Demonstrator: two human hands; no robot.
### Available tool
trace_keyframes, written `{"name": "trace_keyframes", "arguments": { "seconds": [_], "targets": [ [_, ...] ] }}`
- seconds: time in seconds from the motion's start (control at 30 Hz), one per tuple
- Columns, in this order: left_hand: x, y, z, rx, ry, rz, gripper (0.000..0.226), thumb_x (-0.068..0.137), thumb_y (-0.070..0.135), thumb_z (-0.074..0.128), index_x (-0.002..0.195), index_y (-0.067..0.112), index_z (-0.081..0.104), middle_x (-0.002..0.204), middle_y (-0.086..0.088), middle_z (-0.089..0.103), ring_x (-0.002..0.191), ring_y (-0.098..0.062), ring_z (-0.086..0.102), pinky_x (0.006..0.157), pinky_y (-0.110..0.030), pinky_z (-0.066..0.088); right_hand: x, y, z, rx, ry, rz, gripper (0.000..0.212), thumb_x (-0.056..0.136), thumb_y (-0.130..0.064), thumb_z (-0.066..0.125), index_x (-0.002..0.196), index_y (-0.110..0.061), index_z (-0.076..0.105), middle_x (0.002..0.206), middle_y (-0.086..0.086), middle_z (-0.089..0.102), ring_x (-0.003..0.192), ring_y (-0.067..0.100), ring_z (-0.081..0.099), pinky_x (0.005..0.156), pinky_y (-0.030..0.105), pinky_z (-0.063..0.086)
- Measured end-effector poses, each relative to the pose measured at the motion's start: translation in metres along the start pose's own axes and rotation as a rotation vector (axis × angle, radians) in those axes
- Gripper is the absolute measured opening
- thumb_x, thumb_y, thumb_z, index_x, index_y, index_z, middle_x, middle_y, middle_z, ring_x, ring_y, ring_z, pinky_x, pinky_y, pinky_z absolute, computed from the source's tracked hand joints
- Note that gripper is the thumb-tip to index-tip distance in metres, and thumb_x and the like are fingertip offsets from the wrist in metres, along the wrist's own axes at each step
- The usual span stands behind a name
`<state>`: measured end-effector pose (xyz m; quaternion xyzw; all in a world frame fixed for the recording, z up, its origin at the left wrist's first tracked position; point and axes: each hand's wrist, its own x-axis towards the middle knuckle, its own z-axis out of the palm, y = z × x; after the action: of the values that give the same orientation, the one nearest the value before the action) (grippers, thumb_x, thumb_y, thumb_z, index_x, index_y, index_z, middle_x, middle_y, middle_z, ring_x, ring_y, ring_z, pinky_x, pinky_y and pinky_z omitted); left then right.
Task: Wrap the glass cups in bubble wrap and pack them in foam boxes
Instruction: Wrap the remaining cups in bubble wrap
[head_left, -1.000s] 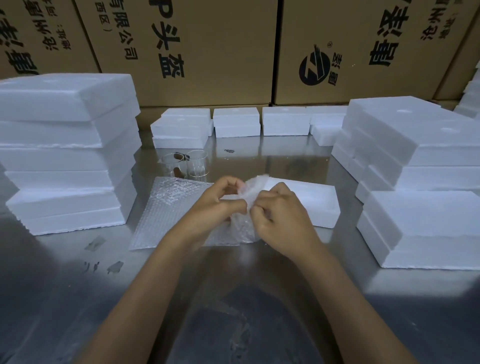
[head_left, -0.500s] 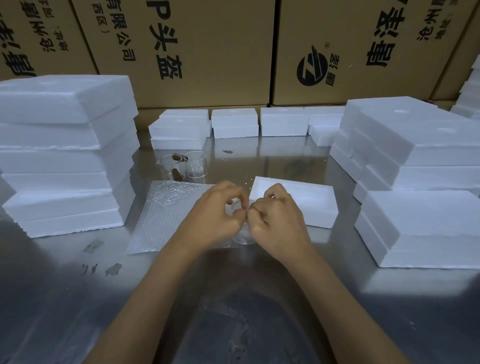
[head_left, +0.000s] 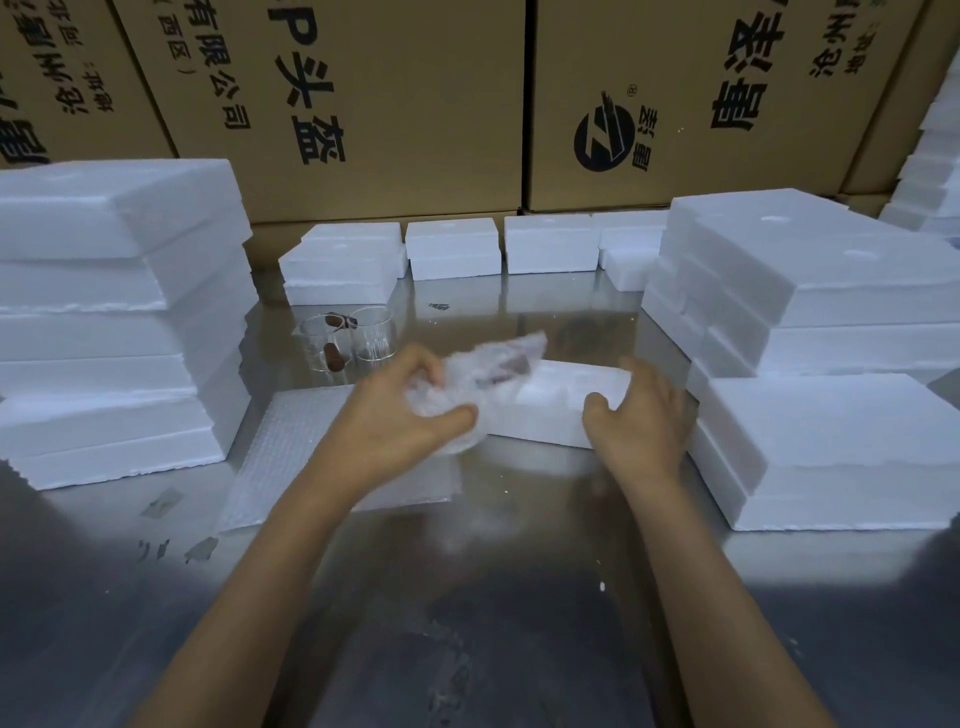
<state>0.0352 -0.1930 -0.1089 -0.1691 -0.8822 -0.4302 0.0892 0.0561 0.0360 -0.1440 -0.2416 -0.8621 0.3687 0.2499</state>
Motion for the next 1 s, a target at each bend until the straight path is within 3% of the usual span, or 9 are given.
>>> {"name": "trace_keyframes", "arguments": {
  "seconds": [0.13, 0.27, 0.37, 0.47, 0.53, 0.7, 0.8, 1.0],
  "targets": [
    [0.006, 0.002, 0.001, -0.166, 0.129, 0.02, 0.062, 0.077, 0.042, 0.08, 0.119, 0.056, 0.037, 0.113, 0.037, 0.044, 0.102, 0.005, 0.052, 0.07, -0.003, 0.043, 0.0, 0.001, 0.004, 0.101, -0.078, 0.017, 0.051, 0.088, -0.016, 0.054, 0.138, -0.013, 0.05, 0.145, 0.001, 0.047, 0.13, 0.026, 0.044, 0.104, 0.036, 0.036],
    [0.025, 0.011, 0.025, -0.139, 0.107, 0.08, 0.059, 0.085, 0.035, 0.075, 0.136, 0.043, 0.047, 0.129, 0.031, 0.048, 0.113, 0.01, 0.046, 0.088, -0.009, 0.036, 0.0, -0.001, 0.003, 0.133, -0.09, 0.002, 0.05, 0.087, -0.014, 0.055, 0.138, -0.013, 0.051, 0.144, 0.0, 0.046, 0.13, 0.024, 0.045, 0.104, 0.035, 0.038],
    [0.042, 0.019, 0.039, -0.039, -0.009, 0.094, 0.065, 0.088, 0.03, 0.073, 0.146, 0.032, 0.045, 0.147, 0.013, 0.045, 0.134, -0.006, 0.04, 0.109, -0.024, 0.033, 0.0, 0.0, 0.002, 0.15, -0.093, -0.004, 0.05, 0.088, -0.013, 0.054, 0.138, -0.013, 0.05, 0.145, -0.002, 0.045, 0.131, 0.022, 0.044, 0.105, 0.036, 0.039],
    [0.052, 0.023, 0.048, 0.092, -0.141, 0.106, 0.067, 0.09, 0.03, 0.07, 0.15, 0.032, 0.041, 0.149, 0.007, 0.043, 0.143, -0.015, 0.031, 0.119, -0.036, 0.026, 0.001, 0.001, 0.002, 0.153, -0.092, -0.002, 0.05, 0.088, -0.011, 0.052, 0.137, -0.015, 0.05, 0.146, -0.004, 0.044, 0.131, 0.022, 0.044, 0.105, 0.036, 0.039],
    [0.056, 0.021, 0.052, 0.153, -0.209, 0.121, 0.068, 0.092, 0.032, 0.067, 0.152, 0.035, 0.037, 0.149, 0.008, 0.04, 0.144, -0.016, 0.027, 0.12, -0.038, 0.024, 0.003, 0.001, 0.003, 0.152, -0.089, 0.011, 0.049, 0.088, -0.01, 0.051, 0.137, -0.017, 0.049, 0.146, -0.004, 0.044, 0.13, 0.023, 0.045, 0.104, 0.036, 0.04],
    [0.05, 0.007, 0.065, 0.178, -0.263, 0.137, 0.066, 0.097, 0.037, 0.059, 0.155, 0.032, 0.029, 0.141, 0.012, 0.035, 0.135, -0.002, 0.025, 0.107, -0.02, 0.018, 0.008, 0.002, 0.007, 0.215, -0.061, 0.031, 0.05, 0.087, -0.005, 0.049, 0.135, -0.016, 0.053, 0.145, -0.004, 0.046, 0.131, 0.022, 0.043, 0.106, 0.035, 0.038],
    [0.049, 0.002, 0.072, 0.379, -0.18, 0.201, 0.069, 0.093, 0.05, 0.044, 0.156, 0.031, 0.026, 0.141, 0.006, 0.039, 0.135, -0.009, 0.025, 0.103, -0.022, 0.013, 0.009, 0.001, 0.01, 0.253, -0.04, 0.033, 0.049, 0.086, -0.004, 0.05, 0.134, -0.015, 0.056, 0.143, -0.005, 0.048, 0.13, 0.021, 0.045, 0.107, 0.035, 0.038],
    [0.05, 0.003, 0.076, 0.411, -0.166, 0.222, 0.076, 0.085, 0.053, 0.037, 0.156, 0.029, 0.027, 0.136, 0.005, 0.041, 0.132, -0.013, 0.03, 0.109, -0.029, 0.021, 0.01, 0.005, 0.014, 0.444, 0.042, 0.066, 0.044, 0.083, -0.003, 0.055, 0.124, -0.015, 0.066, 0.134, -0.004, 0.059, 0.125, 0.02, 0.052, 0.104, 0.032, 0.042]
  ]
}}
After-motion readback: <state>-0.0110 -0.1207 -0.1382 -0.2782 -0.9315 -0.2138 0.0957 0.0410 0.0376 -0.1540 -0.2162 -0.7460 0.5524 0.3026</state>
